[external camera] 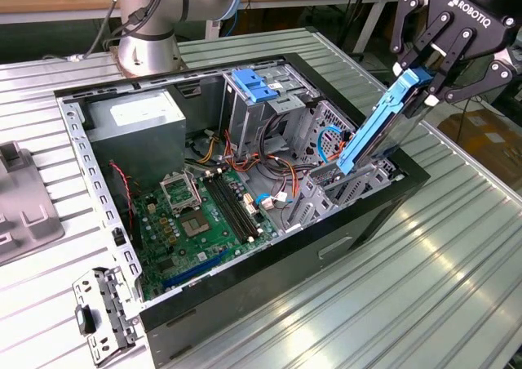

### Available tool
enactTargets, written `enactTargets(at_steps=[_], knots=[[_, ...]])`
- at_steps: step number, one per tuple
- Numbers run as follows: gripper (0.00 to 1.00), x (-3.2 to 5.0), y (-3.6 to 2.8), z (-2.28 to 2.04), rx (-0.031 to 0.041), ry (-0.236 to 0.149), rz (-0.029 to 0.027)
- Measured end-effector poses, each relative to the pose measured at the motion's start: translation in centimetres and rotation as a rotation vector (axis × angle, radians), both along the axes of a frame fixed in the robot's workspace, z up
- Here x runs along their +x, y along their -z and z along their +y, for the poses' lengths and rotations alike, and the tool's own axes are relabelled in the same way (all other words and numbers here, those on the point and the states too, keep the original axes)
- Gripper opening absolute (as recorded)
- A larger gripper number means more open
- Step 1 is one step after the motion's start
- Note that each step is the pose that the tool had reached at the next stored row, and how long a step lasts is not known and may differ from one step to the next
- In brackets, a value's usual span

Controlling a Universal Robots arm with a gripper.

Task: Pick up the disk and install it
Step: 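Insert the disk into the insertion slot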

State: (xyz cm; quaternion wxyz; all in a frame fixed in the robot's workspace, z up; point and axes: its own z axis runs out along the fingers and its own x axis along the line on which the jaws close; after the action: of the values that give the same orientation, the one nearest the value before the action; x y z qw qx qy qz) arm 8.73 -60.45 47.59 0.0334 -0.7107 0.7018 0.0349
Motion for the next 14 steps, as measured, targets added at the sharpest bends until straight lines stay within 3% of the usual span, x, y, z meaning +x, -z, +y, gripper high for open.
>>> enactTargets(at_steps=[14], knots=[[0.37,-0.86,0.61,0.01,0.0000,0.000,0.0000]])
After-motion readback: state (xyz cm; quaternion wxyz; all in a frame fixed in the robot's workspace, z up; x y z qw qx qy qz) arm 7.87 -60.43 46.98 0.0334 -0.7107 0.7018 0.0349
